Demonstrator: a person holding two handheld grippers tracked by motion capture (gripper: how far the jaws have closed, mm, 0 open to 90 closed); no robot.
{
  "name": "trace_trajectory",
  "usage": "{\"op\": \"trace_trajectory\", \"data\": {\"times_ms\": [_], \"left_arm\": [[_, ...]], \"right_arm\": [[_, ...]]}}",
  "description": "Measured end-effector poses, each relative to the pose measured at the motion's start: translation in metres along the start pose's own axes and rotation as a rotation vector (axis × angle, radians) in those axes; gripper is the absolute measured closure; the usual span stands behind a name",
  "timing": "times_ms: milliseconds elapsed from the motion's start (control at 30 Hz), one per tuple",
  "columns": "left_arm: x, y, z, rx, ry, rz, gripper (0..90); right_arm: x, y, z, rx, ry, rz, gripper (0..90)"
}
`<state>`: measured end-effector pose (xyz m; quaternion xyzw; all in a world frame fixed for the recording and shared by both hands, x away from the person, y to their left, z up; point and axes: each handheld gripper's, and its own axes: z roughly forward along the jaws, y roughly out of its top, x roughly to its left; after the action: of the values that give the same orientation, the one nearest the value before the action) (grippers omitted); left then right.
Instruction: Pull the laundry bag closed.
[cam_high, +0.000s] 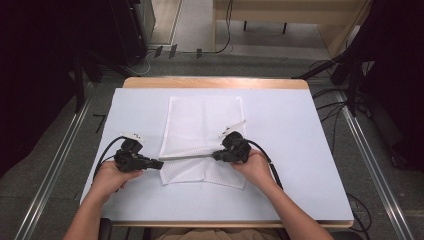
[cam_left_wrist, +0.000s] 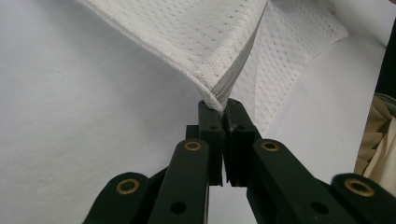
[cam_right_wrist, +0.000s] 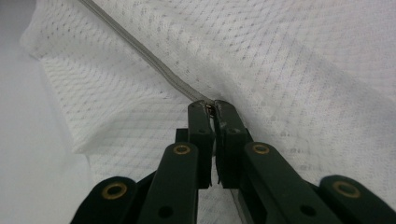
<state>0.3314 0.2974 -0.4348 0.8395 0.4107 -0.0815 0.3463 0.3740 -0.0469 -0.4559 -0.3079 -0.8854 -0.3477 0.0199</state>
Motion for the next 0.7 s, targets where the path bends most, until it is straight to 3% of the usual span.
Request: {"op": "trace_trajectory", "data": {"times_ms": [700], "left_arm": [[0.001,-0.001,-0.001,0.000,-0.004,-0.002,88.1]], "right_arm": [[-0.006,-0.011,-0.015,0.002,-0.003,0.015,88.3]]}}
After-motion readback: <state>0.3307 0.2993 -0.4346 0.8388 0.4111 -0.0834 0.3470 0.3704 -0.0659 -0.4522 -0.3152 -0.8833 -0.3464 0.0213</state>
